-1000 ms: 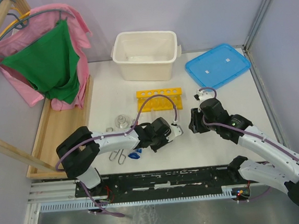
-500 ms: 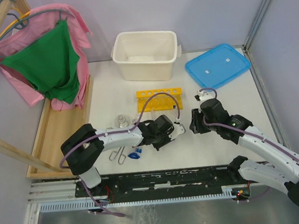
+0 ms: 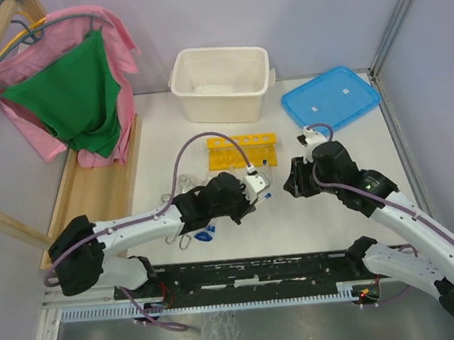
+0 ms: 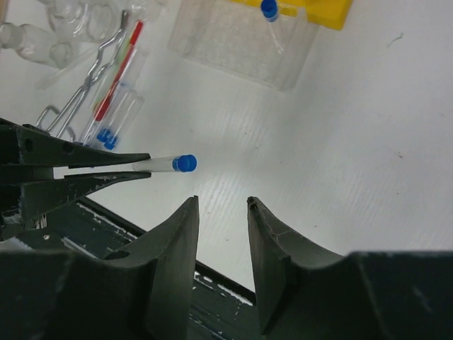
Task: Organize the chemistry lab equipment
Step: Insert the test tube into the slot of the test tube rack.
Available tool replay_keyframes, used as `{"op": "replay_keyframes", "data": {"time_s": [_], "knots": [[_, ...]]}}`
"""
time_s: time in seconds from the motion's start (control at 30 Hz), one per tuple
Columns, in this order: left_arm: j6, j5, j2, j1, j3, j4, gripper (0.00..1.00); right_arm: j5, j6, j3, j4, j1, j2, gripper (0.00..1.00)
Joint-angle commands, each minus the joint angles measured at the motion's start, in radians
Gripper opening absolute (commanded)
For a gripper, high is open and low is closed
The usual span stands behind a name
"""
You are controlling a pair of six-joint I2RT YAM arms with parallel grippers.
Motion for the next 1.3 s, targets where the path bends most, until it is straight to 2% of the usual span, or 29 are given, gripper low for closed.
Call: {"op": "replay_keyframes", "data": {"time_s": [0.0,0.23,0.43,0.63,1.27], "knots": [[-0.125,0.045,-0.126,0.004,-0.108,0.216,0.03,-0.153,-0.011,0.062,0.021,-0.003,-0.015,0.42],[-0.183,0.0,-0.308,0.0,-0.249,0.364,0.03,-0.355,0.013,0.109,0.093,-0.004,0.036,0.39],[-0.188,-0.033,-0.354,-0.018,-0.274,0.384,0.03,-0.43,0.032,0.123,0.155,-0.003,0.106,0.41],[-0.174,-0.064,-0.35,-0.054,-0.263,0.384,0.03,-0.443,0.029,0.144,0.166,-0.003,0.145,0.42],[-0.167,-0.08,-0.362,-0.065,-0.262,0.388,0.03,-0.45,0.023,0.109,0.176,-0.003,0.147,0.41]]}}
